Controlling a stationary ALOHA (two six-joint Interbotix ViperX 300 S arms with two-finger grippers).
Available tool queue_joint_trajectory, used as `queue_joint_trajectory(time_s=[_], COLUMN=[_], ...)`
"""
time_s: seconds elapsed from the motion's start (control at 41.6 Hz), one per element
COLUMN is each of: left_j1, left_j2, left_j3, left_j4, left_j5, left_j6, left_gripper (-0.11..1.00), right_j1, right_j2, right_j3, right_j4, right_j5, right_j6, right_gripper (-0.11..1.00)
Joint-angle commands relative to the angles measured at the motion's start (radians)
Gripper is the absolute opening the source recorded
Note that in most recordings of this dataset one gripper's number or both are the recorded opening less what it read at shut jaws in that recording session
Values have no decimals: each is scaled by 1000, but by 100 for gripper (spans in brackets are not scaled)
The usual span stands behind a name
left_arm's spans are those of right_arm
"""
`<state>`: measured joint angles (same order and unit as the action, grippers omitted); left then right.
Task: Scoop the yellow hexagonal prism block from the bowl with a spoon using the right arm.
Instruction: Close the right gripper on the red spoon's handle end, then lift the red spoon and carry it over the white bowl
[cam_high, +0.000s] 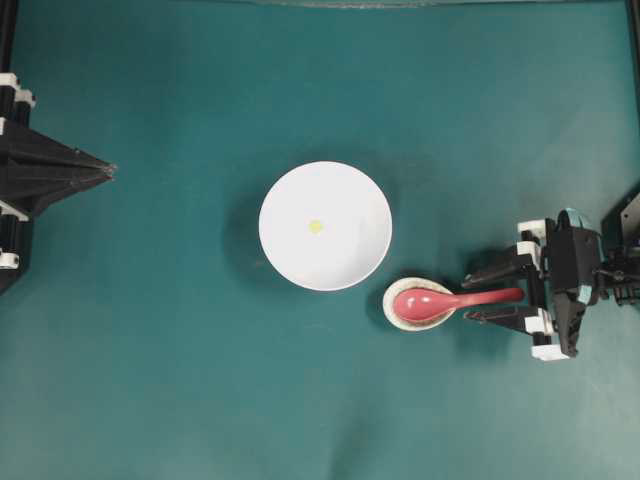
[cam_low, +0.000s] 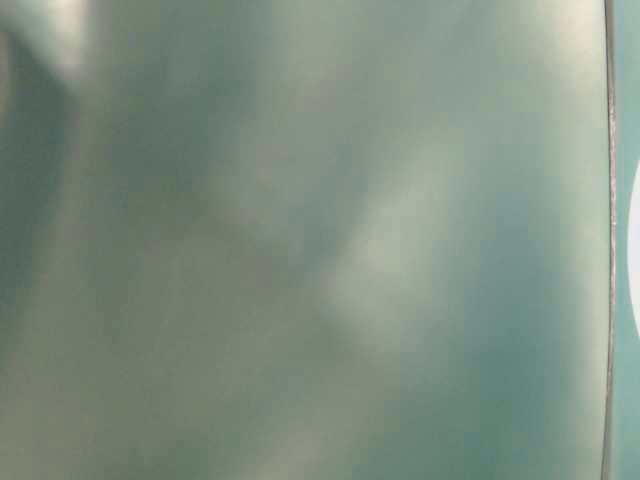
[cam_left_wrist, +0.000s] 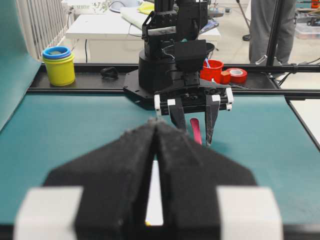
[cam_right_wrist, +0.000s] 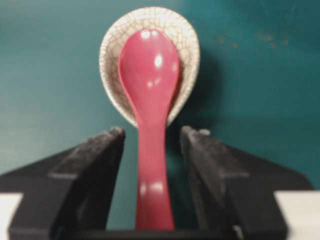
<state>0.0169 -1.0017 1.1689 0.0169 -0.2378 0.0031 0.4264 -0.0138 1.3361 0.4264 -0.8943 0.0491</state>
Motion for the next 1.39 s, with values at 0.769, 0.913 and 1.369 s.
queue_joint_trajectory(time_s=[0.769, 0.913, 1.369], left_j1=[2, 2, 2], left_j2=[8, 11, 6], left_j3=[-23, -23, -25], left_j4=[3, 3, 3], left_j5=[-6, -5, -11], left_j6=[2, 2, 2], left_gripper=[0, 0, 0], right_j1=[5, -29, -321], right_j2=[-230, -334, -472], right_j3=[-23, -49, -290], right_j4=[0, 0, -3], right_j5=[107, 224, 782], right_j6=[-17, -25, -150], right_gripper=[23, 23, 23])
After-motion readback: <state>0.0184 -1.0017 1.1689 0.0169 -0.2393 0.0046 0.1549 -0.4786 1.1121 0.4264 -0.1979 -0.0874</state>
